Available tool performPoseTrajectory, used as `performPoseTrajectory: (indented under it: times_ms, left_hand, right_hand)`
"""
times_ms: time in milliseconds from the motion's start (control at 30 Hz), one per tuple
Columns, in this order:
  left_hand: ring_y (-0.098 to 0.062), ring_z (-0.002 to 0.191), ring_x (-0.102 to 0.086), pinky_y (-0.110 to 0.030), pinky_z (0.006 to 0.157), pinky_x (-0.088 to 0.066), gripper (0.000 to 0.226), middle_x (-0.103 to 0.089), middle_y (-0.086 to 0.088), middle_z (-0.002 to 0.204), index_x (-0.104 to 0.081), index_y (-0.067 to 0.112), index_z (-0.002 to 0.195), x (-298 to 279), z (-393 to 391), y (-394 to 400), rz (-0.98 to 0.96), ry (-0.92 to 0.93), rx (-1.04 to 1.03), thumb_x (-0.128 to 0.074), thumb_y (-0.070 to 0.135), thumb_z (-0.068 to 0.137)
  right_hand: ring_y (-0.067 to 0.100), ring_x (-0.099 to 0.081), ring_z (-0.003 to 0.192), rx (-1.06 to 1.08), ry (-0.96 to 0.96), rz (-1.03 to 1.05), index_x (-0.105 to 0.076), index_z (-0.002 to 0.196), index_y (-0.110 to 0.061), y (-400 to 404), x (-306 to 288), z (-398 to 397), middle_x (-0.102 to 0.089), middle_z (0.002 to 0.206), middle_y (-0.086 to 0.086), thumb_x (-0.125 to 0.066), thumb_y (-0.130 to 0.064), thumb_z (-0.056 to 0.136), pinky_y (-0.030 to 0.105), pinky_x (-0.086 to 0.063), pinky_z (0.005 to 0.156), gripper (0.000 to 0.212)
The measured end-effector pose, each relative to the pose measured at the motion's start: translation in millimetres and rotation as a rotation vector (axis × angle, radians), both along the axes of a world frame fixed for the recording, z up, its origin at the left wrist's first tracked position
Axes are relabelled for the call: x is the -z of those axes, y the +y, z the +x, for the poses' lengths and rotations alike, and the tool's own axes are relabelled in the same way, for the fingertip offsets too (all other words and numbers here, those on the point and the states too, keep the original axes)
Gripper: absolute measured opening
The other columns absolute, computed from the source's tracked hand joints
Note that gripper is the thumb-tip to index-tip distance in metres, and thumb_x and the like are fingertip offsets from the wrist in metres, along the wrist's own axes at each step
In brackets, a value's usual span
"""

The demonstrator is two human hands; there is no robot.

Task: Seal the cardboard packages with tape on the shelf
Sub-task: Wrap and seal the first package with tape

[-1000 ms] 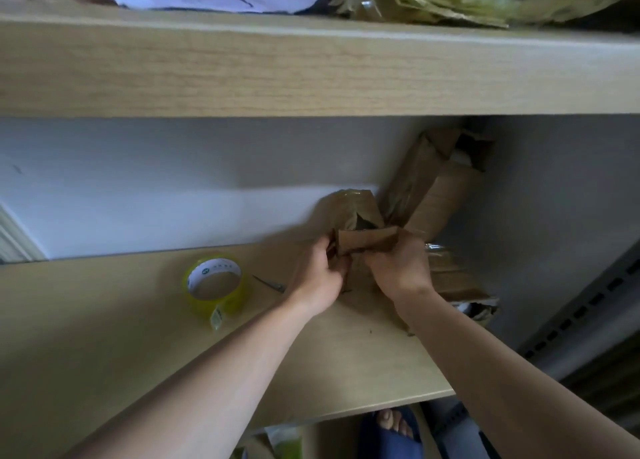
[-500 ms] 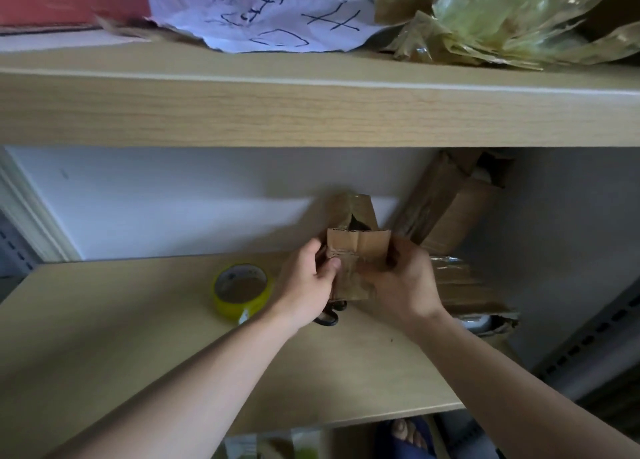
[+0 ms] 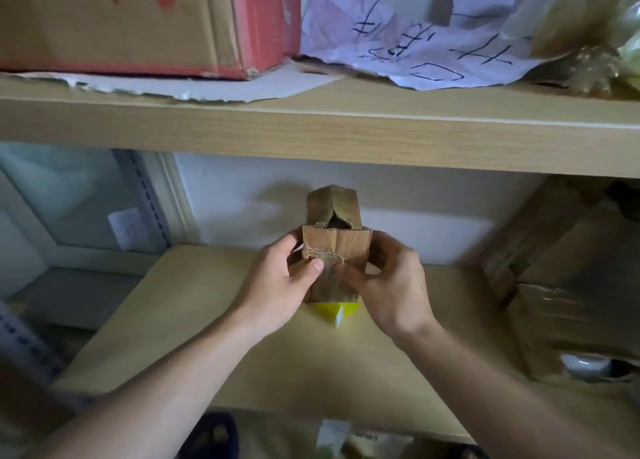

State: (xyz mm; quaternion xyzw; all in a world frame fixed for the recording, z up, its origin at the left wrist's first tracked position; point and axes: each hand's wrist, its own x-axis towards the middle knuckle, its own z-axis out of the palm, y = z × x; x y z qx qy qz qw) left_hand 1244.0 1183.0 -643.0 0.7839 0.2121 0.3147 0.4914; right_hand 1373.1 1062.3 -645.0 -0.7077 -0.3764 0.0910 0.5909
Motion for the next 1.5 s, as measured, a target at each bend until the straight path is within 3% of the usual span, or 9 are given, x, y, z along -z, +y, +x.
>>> performPoseTrajectory:
  times_ms: [300, 467, 633, 733, 833, 933, 1100, 1267, 1500]
  left_hand:
    - [0.006, 0.111, -0.065, -0.025, 0.1, -0.05, 0.029, -0.074, 0.021, 0.112, -0.069, 0.028, 0.117, 14.5, -97.3, 35.3, 0.022, 0.17, -0.15, -0.072, 0.013, 0.093]
    - [0.009, 0.11, -0.063, -0.03, 0.104, -0.05, 0.03, -0.073, 0.023, 0.113, -0.065, 0.03, 0.118, 33.8, -109.7, 45.9, -0.017, 0.285, -0.118, -0.075, 0.02, 0.091]
    - [0.016, 0.116, -0.055, -0.025, 0.106, -0.044, 0.095, -0.064, 0.029, 0.122, -0.022, 0.052, 0.15, 54.6, -108.4, 62.6, -0.088, 0.406, -0.053, -0.085, 0.034, 0.081]
    - [0.024, 0.116, -0.049, -0.006, 0.098, -0.039, 0.12, -0.054, 0.033, 0.129, 0.0, 0.047, 0.156, 61.1, -102.6, 67.8, -0.101, 0.387, 0.008, -0.088, 0.022, 0.078]
    - [0.016, 0.125, -0.051, -0.01, 0.105, -0.041, 0.116, -0.054, 0.032, 0.137, -0.009, 0.047, 0.158, 70.2, -94.2, 72.6, -0.087, 0.318, 0.051, -0.087, 0.013, 0.079]
    - [0.014, 0.129, -0.049, -0.017, 0.109, -0.041, 0.11, -0.047, 0.046, 0.138, -0.014, 0.046, 0.159, 71.0, -85.4, 71.5, -0.037, 0.31, 0.094, -0.087, 0.018, 0.081]
    - [0.021, 0.13, -0.042, 0.0, 0.101, -0.036, 0.104, -0.037, 0.057, 0.135, -0.023, 0.037, 0.159, 73.7, -72.5, 64.5, -0.022, 0.283, 0.118, -0.086, 0.015, 0.081]
    - [0.004, 0.132, -0.053, -0.036, 0.115, -0.042, 0.113, -0.052, 0.032, 0.144, -0.023, 0.051, 0.156, 81.1, -61.6, 63.8, -0.023, 0.261, 0.09, -0.091, 0.014, 0.074]
    - [0.004, 0.13, -0.055, -0.041, 0.116, -0.043, 0.113, -0.057, 0.03, 0.14, -0.027, 0.051, 0.155, 83.1, -21.8, 41.4, 0.004, 0.226, 0.108, -0.094, 0.02, 0.069]
  right_hand:
    - [-0.007, -0.069, 0.097, -0.188, 0.003, -0.103, -0.071, 0.117, -0.02, 50.4, 21.3, -62.7, -0.075, 0.103, -0.018, -0.09, -0.013, 0.074, 0.011, -0.053, 0.086, 0.048]
    - [-0.005, -0.07, 0.093, -0.214, -0.004, -0.233, -0.068, 0.111, -0.022, 55.5, 40.2, -57.7, -0.076, 0.098, -0.016, -0.096, -0.017, 0.065, 0.025, -0.058, 0.087, 0.054]
    - [0.007, -0.067, 0.107, -0.463, 0.069, -0.401, -0.063, 0.118, -0.034, 41.0, 46.6, -32.8, -0.07, 0.111, -0.014, -0.097, -0.013, 0.063, 0.036, -0.062, 0.085, 0.068]
    - [0.007, -0.064, 0.091, -0.473, -0.281, -0.513, -0.064, 0.105, -0.034, 31.5, 42.4, -15.0, -0.065, 0.101, -0.015, -0.081, -0.008, 0.082, 0.025, -0.056, 0.078, 0.039]
    - [0.012, -0.06, 0.073, -0.262, -0.555, -0.564, -0.068, 0.091, -0.028, 26.6, 42.5, 14.3, -0.064, 0.084, -0.01, -0.061, -0.015, 0.092, 0.027, -0.05, 0.068, 0.014]
    - [0.015, -0.059, 0.071, -0.148, -0.563, -0.65, -0.069, 0.09, -0.025, 23.3, 46.6, 38.1, -0.069, 0.084, -0.007, -0.06, -0.014, 0.081, 0.033, -0.051, 0.069, 0.017]
    - [0.008, -0.06, 0.066, -0.156, -0.47, -0.79, -0.071, 0.092, -0.042, 17.3, 48.2, 49.1, -0.066, 0.069, -0.009, -0.068, -0.026, 0.079, 0.032, -0.054, 0.067, 0.022]
    - [0.021, -0.067, 0.083, -0.1, -0.46, -0.79, -0.074, 0.1, -0.041, 19.4, 55.7, 59.5, -0.072, 0.086, -0.009, -0.061, -0.03, 0.083, 0.037, -0.058, 0.076, 0.024]
    - [0.024, -0.068, 0.088, 0.015, -0.445, -0.833, -0.072, 0.1, -0.036, 0.0, 62.3, 82.6, -0.073, 0.09, -0.006, -0.059, -0.033, 0.084, 0.041, -0.059, 0.075, 0.021]
